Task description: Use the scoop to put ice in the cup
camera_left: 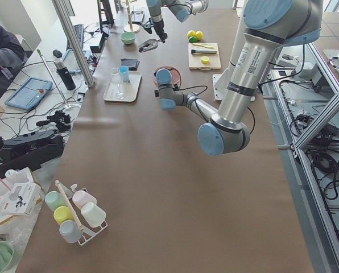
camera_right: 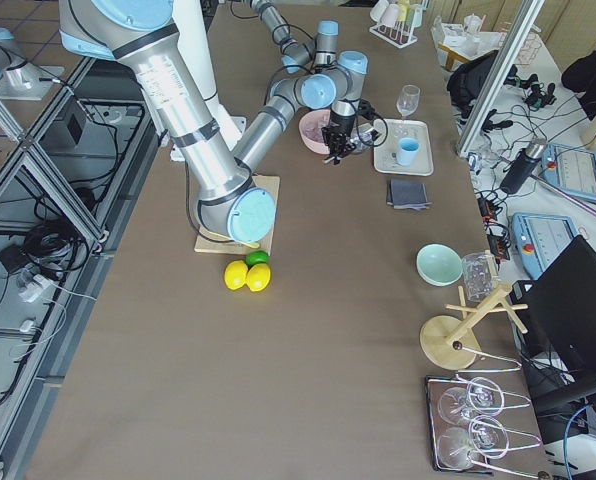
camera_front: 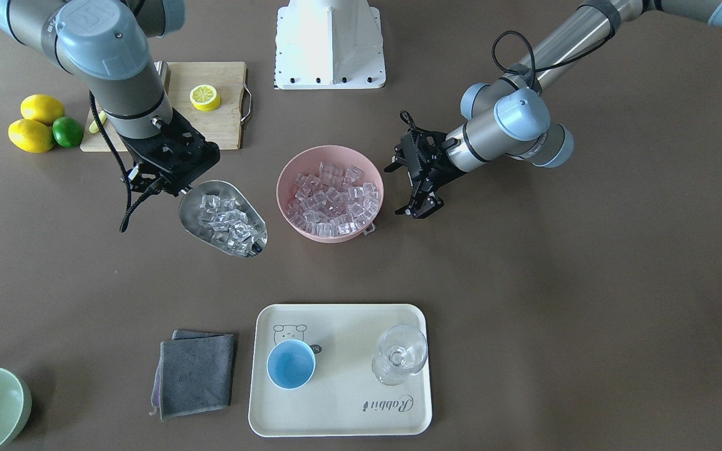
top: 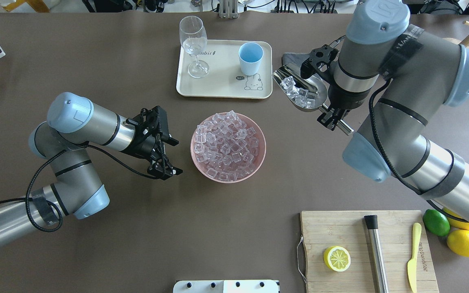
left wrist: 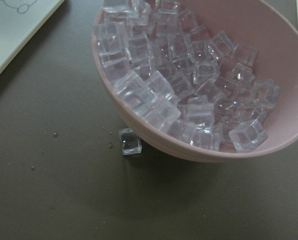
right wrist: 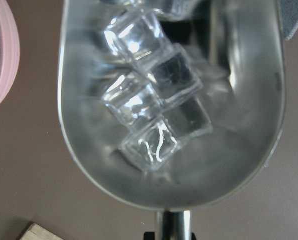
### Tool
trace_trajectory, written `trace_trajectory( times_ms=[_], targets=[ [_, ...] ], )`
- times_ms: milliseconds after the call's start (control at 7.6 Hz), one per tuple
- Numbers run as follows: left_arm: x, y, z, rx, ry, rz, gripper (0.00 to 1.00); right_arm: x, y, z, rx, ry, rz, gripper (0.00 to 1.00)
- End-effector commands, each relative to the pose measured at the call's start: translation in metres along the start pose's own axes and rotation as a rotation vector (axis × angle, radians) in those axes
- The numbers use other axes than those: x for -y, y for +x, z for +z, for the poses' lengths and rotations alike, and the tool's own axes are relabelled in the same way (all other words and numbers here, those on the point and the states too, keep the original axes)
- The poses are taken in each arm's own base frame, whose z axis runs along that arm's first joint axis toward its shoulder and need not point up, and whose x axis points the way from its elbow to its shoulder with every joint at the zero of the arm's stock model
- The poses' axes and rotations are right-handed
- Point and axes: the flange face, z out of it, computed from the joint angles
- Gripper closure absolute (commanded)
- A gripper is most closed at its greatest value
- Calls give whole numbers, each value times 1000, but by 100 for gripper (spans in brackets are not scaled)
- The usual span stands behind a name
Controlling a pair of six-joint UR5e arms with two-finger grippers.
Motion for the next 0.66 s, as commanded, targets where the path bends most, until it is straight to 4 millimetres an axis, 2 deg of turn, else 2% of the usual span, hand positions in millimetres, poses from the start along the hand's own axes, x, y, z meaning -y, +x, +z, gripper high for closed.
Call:
trace_trajectory(
  times_ms=[0,132,263,395,526],
  targets=[
    [-7,-13,-34,70,-151,-136,2,63,12,-17,-46,-149,-20,100],
    [-13,-20,-40,89,-215,-193,2,90,26,-23,-52,-190,-15,100],
    [-23,-24,-48,108,-284,-253,2,109,32,-27,-77,-218,-47,100],
    [-34,-36,-70,172,-326,-302,2,124,33,-35,-124,-243,-113,100],
    [-50,-47,-81,256,-383,-339,2,130,35,-36,-128,-255,-110,100]
  ],
)
